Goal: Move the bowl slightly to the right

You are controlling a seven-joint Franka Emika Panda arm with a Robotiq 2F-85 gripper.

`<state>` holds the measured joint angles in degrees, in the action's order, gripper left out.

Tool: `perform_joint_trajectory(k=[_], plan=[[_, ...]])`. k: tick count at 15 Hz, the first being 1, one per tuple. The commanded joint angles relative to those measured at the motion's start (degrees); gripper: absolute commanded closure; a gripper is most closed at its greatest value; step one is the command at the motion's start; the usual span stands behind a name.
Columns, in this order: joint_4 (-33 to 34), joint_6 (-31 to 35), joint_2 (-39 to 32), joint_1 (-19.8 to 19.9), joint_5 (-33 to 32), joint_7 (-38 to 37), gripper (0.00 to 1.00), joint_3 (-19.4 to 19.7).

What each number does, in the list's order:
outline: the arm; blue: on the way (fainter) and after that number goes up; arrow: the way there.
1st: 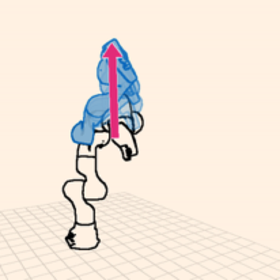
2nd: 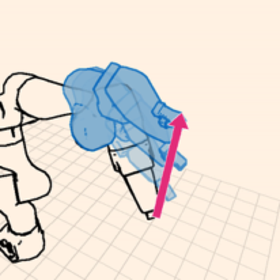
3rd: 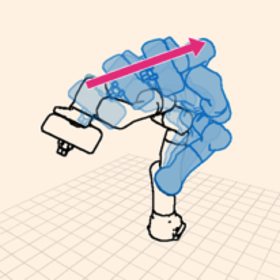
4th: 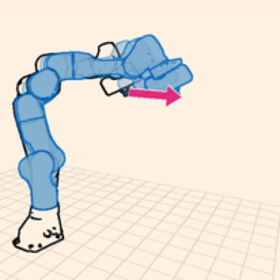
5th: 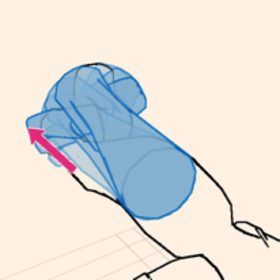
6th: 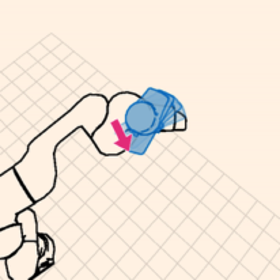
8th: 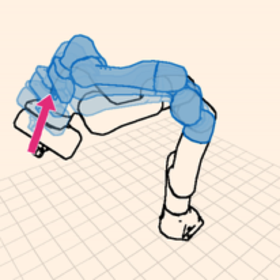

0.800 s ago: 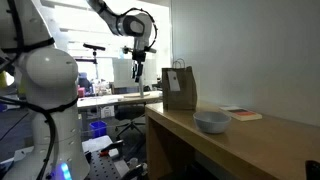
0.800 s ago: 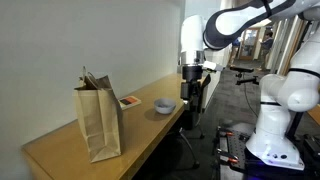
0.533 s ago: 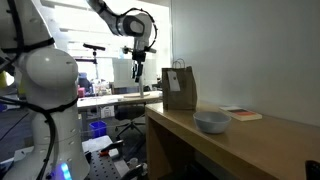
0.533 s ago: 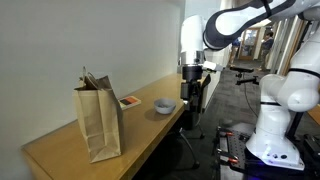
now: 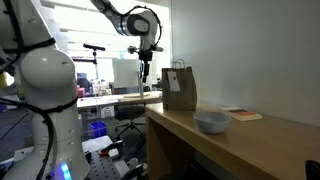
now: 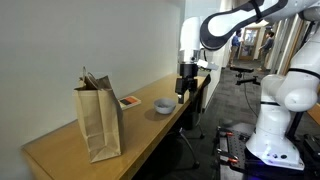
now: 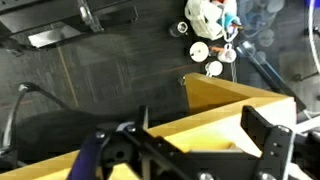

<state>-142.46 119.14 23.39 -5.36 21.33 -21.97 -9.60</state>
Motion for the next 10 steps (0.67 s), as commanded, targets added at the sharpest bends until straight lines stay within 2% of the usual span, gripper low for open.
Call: perform_joint_trajectory(k=[1, 6, 10], plan=[[-1.66, 5.09, 0.02, 4.61, -2.66, -2.58, 0.00, 2.17], [-1.23, 15.72, -7.14, 13.73, -6.24, -4.93, 0.00, 8.53], [0.93, 22.40, -16.30, 15.76, -4.61, -9.27, 0.00, 11.85]])
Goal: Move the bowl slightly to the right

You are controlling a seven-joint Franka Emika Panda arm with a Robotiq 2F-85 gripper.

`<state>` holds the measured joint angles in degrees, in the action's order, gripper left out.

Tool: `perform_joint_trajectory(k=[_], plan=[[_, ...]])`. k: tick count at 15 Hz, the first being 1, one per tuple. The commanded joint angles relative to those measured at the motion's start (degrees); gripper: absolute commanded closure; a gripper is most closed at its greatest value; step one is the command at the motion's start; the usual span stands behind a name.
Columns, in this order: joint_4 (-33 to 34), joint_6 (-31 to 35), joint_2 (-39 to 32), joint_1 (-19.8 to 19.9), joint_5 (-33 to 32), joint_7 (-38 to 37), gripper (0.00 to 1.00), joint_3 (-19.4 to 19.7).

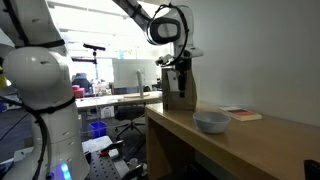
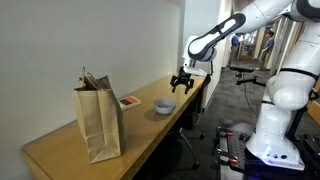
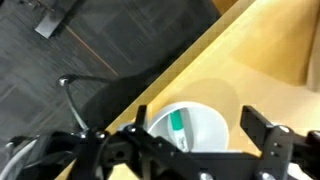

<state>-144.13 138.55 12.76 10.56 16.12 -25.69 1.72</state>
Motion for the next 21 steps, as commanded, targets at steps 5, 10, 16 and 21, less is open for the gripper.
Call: perform_joint_trajectory(k=[5, 10, 16, 21], plan=[[7.02, 7.38, -16.52, -1.29, 0.97, -12.59, 0.00, 2.36], [10.97, 8.12, -23.37, -1.99, 3.56, -13.47, 0.00, 4.66], [14.10, 8.17, -27.62, -1.74, 7.58, -12.59, 0.29, 6.64], [15.15, 8.04, -29.24, -2.17, 7.16, -12.79, 0.60, 7.46]])
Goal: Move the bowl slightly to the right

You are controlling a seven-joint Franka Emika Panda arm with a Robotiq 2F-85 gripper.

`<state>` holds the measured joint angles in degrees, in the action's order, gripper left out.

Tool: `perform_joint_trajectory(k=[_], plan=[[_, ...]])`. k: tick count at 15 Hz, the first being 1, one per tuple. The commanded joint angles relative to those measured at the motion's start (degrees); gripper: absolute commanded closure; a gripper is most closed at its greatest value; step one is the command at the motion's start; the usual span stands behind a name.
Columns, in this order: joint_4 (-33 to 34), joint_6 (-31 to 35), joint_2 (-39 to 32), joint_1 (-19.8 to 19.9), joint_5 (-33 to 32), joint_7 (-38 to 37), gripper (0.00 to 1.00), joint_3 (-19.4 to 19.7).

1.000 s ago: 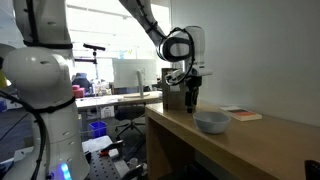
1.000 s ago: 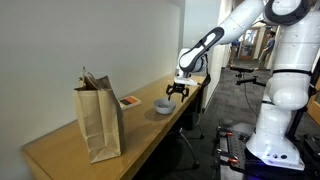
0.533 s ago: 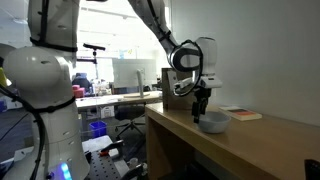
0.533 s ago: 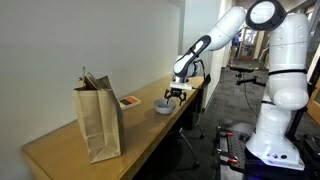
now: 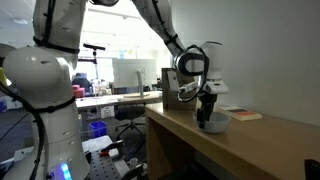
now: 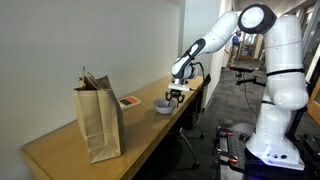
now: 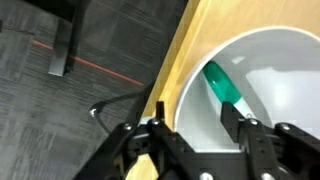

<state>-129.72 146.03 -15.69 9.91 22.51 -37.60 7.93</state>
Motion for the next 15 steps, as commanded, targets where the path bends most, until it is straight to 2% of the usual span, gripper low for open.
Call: perform_joint_trajectory(k=[1, 5, 6, 10, 15], plan=[[0.79, 0.52, -0.92, -1.60, 0.59, -0.75, 0.69, 1.29], [0.50, 1.38, -0.74, -2.88, -1.25, -1.71, 0.97, 2.10], [0.45, 1.53, -0.55, -3.54, -2.61, -2.59, 1.00, 2.74], [1.36, 1.43, 0.33, -4.21, -5.50, -2.51, 0.99, 4.31], [4.00, 1.46, 0.25, -2.24, -5.28, -0.16, 0.99, 5.95]])
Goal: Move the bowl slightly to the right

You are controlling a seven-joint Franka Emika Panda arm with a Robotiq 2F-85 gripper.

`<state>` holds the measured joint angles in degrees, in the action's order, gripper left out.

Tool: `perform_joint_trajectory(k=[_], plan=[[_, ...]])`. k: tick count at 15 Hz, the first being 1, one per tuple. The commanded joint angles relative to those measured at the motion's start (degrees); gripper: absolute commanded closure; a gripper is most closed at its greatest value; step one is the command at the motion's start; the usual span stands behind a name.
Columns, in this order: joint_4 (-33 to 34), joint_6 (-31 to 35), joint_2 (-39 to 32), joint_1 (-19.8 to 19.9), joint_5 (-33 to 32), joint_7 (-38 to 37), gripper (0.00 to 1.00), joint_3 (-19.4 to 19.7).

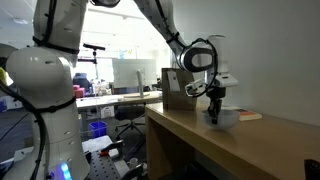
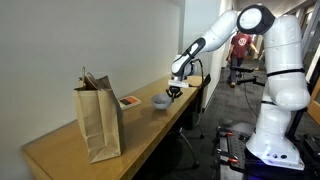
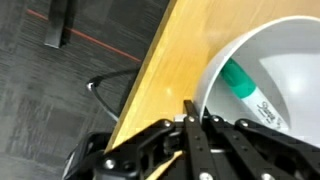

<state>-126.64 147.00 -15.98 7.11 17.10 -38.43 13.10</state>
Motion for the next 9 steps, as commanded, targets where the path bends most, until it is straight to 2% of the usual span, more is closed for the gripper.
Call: perform_joint_trajectory(k=[1, 4, 9], plan=[[1.64, 0.49, 0.47, 1.19, 0.96, 1.43, 0.99, 0.93], [4.52, -0.47, -0.53, 4.04, 4.50, 5.06, 0.99, 0.41], [8.74, -2.20, -3.80, 9.78, 16.51, 17.73, 0.99, -2.31]])
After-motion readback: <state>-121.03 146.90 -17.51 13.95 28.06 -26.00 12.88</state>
